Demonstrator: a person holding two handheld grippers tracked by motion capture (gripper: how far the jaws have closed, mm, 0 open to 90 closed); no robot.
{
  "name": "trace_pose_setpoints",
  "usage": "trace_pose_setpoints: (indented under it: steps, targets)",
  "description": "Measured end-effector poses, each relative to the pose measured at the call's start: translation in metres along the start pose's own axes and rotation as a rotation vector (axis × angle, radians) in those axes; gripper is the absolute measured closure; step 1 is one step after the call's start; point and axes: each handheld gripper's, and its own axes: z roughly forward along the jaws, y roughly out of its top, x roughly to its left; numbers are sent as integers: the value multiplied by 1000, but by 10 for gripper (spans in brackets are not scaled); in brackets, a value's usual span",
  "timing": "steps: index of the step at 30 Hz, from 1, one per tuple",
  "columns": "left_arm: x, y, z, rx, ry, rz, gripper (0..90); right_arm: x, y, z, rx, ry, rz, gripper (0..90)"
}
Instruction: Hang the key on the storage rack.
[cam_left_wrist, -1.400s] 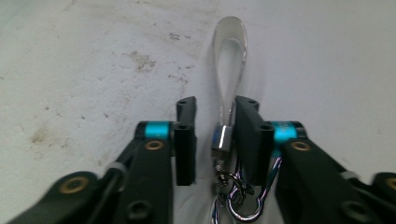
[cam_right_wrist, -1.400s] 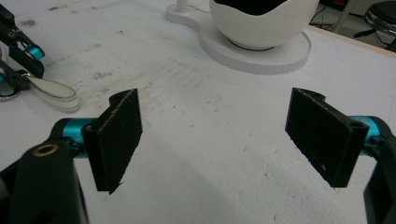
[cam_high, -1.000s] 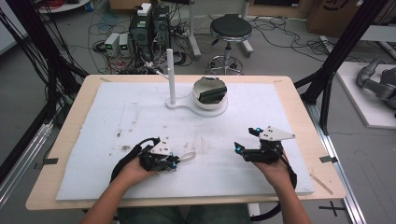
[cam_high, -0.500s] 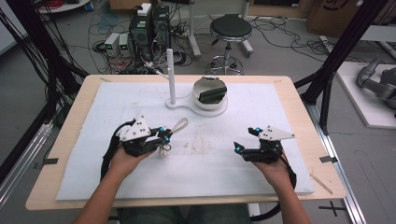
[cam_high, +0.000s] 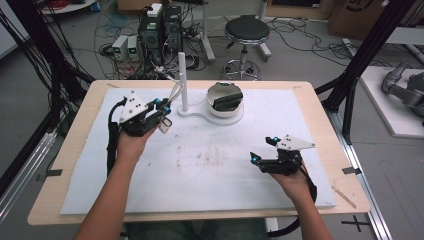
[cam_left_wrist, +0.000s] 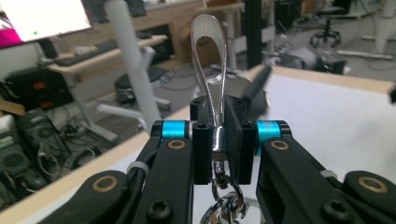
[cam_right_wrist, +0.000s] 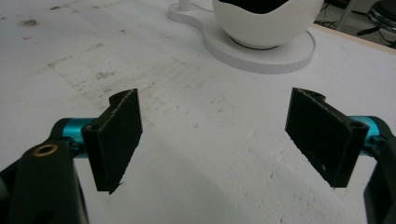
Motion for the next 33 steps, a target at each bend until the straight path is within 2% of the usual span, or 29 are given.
trace_pose_setpoints:
  steps: [5, 8, 13, 15, 17, 20, 26, 27, 33]
  targets:
    - [8, 12, 15, -9, 71, 1, 817, -1, -1, -1, -1, -1, 3, 190]
    - [12, 15, 25, 9, 98, 10, 817, -1, -1, -2, -1, -3, 5, 190]
    - [16, 10, 40, 38, 110, -2, 816, -2, -3, -5, -2, -8, 9, 190]
    - [16, 8, 43, 49, 102, -2, 817, -3, -3, -5, -1, -6, 10, 190]
    - [14, 7, 46, 47, 94, 9, 817, -4, -4, -6, -4, -10, 12, 190]
    - [12, 6, 48, 58, 97, 4, 816, -5, -4, -7, -3, -10, 15, 190]
    - [18, 2, 51, 69, 113, -12, 816, -4, -4, -7, -4, -9, 10, 190]
    - [18, 1, 52, 80, 121, -3, 816, -3, -4, -8, -2, -8, 15, 190]
    - [21, -5, 58, 117, 114, -7, 815, -4, -5, -9, -5, -13, 12, 190]
